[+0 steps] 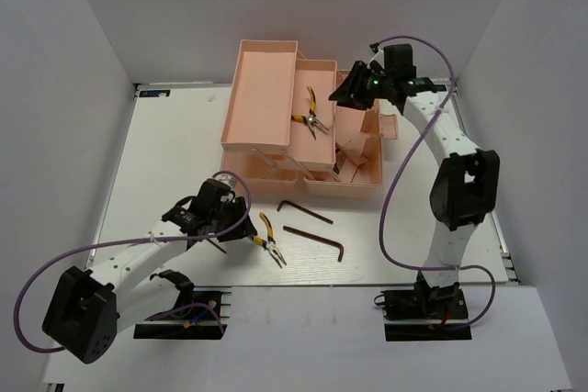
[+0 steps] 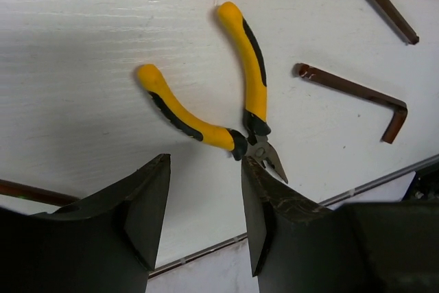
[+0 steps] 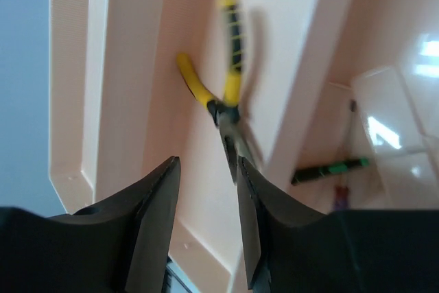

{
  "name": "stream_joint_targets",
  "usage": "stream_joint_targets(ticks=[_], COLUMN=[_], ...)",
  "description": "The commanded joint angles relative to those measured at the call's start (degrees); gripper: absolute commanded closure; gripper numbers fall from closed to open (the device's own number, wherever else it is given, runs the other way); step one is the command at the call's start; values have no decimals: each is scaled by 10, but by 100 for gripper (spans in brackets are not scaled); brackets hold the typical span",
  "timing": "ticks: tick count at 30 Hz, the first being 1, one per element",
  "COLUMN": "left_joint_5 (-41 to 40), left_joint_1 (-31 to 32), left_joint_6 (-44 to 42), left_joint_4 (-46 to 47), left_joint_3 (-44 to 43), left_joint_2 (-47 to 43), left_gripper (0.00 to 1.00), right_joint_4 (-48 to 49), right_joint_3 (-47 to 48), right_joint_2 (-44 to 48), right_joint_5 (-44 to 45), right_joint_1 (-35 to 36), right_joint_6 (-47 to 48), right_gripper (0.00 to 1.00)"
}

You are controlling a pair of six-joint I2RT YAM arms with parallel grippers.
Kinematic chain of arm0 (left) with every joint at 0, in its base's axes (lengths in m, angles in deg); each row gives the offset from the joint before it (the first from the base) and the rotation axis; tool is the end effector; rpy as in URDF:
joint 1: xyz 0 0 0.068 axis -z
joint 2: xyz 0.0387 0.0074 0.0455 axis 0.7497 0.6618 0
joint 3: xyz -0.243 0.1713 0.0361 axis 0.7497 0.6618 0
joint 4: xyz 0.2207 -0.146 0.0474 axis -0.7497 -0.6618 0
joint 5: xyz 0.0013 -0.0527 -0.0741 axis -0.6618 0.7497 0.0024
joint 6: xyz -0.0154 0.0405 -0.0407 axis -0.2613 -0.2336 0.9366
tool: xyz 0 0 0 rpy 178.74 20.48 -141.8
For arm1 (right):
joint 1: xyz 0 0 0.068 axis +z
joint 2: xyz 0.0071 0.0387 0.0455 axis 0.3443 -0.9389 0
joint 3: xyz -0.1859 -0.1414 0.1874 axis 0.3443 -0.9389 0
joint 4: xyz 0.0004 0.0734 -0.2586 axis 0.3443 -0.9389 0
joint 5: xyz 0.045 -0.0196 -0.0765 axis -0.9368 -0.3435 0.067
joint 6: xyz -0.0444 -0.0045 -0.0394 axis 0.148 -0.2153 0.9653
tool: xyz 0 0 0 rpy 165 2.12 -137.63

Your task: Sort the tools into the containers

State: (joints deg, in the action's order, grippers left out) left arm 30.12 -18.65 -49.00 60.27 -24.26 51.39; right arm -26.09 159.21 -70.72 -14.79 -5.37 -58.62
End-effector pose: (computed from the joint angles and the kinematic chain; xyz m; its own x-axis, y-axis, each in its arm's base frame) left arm 0.1529 -0.0963 0.1897 -0.9240 -0.1690 -0.3430 0.0017 0.8952 -0.4457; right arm 0.4566 0.1426 0.3466 -0.7755 0.3200 -0.5442 -0.2165 0.6750 0.7053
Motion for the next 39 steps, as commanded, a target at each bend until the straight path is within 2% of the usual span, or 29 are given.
stream_joint_targets(ticks=[1,4,6,9,10,11,16,21,27,30,31,35,39], left_joint_5=[-53,-61,-68,-88,-93,-102,-146,-172,-210,-216,-216,-216,-216], left_joint_1=[10,23,30,43,50,56,67,88,112,119,125,138,150], left_joint_6=[29,43,52,67,67,72,99,126,167,174,174,174,160], left_joint_4=[-21,-22,-22,-37,-43,-44,-62,-68,-62,-57,-57,-79,-107], left_joint_3=[-9,-23,-39,-65,-71,-78,-98,-108,-86,-79,-79,-79,-94], left_joint_2=[-14,22,43,76,81,81,116,172,176,176,181,181,145], left_gripper=[44,44,45,45,45,45,45,47,47,56,71,96,100], right_joint_4=[-54,-54,-52,-48,-40,-37,5,11,14,16,16,18,21], right_joint_3=[-28,-102,-161,-221,-270,-286,-410,-439,-455,-462,-464,-472,-477], right_joint_2=[96,139,179,258,271,309,381,413,420,419,419,421,422], right_joint_5=[28,41,53,65,70,70,66,38,12,0,-6,-12,-18], right_joint_1=[-22,-33,-38,-47,-50,-54,-66,-80,-92,-99,-102,-108,-119], right_joint_6=[84,135,180,229,235,236,254,246,240,239,239,240,243], right_gripper=[55,50,42,40,37,37,37,37,37,37,37,38,38])
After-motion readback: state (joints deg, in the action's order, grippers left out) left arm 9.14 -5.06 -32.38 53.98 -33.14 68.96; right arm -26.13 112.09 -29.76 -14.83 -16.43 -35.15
